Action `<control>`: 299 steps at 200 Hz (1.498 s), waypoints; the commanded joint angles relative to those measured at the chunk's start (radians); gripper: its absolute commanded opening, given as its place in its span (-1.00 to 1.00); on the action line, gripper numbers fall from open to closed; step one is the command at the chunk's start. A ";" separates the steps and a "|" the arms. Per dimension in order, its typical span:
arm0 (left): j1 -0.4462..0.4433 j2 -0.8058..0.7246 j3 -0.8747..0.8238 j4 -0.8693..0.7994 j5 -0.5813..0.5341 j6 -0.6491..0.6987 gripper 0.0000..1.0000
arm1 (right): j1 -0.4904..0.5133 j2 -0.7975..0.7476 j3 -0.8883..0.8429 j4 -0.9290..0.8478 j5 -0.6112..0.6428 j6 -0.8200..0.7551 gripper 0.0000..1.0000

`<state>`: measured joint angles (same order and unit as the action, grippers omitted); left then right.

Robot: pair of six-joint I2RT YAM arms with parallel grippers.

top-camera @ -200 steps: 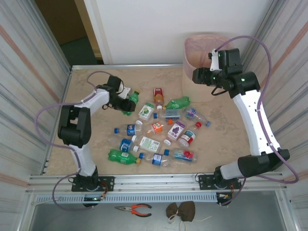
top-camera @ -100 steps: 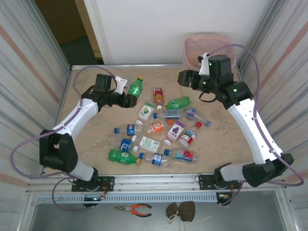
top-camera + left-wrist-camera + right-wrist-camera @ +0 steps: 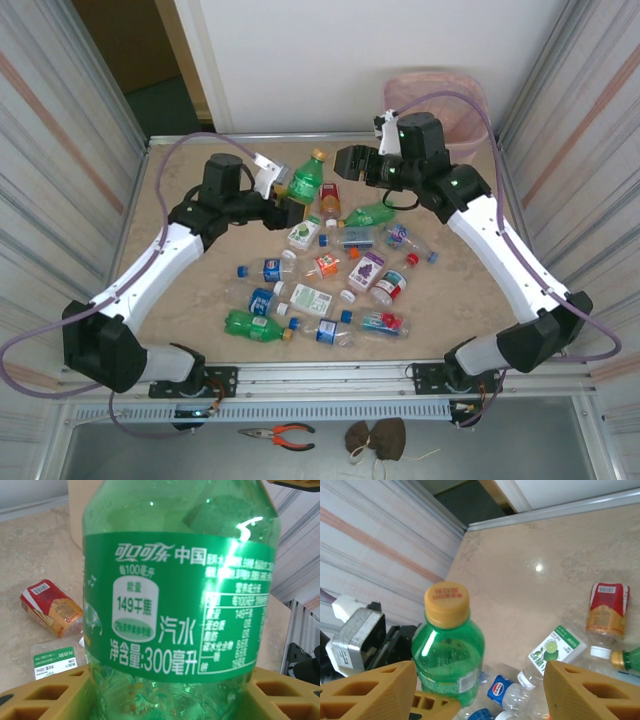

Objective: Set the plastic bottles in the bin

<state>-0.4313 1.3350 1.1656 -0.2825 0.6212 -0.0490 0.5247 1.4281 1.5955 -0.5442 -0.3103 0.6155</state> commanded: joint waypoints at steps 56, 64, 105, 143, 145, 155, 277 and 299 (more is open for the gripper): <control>-0.045 -0.006 0.045 0.055 0.021 -0.023 0.12 | 0.032 0.092 0.097 0.112 -0.056 0.066 0.26; -0.048 -0.004 0.045 0.056 0.020 -0.023 0.12 | 0.032 0.102 0.099 0.118 -0.059 0.070 0.24; -0.058 -0.005 0.048 0.059 0.013 -0.028 0.12 | 0.038 0.133 0.110 0.127 -0.079 0.082 0.08; -0.063 -0.002 0.052 0.060 0.008 -0.029 0.12 | 0.041 0.140 0.107 0.128 -0.083 0.084 -0.08; -0.063 -0.003 0.052 0.061 0.006 -0.029 0.12 | 0.041 0.140 0.108 0.128 -0.082 0.083 -0.09; -0.063 -0.001 0.054 0.061 0.002 -0.032 0.12 | 0.043 0.138 0.106 0.128 -0.081 0.085 -0.13; -0.064 -0.042 0.034 0.063 -0.044 -0.033 0.38 | -0.008 0.097 0.109 0.085 -0.014 0.029 -0.40; -0.063 -0.065 0.016 0.054 -0.066 -0.026 0.40 | -0.054 0.091 0.123 0.064 -0.008 0.006 -0.40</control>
<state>-0.4911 1.3304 1.1870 -0.2398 0.5823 -0.0830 0.5194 1.5612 1.6722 -0.4530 -0.3450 0.6704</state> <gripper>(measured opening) 0.697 0.325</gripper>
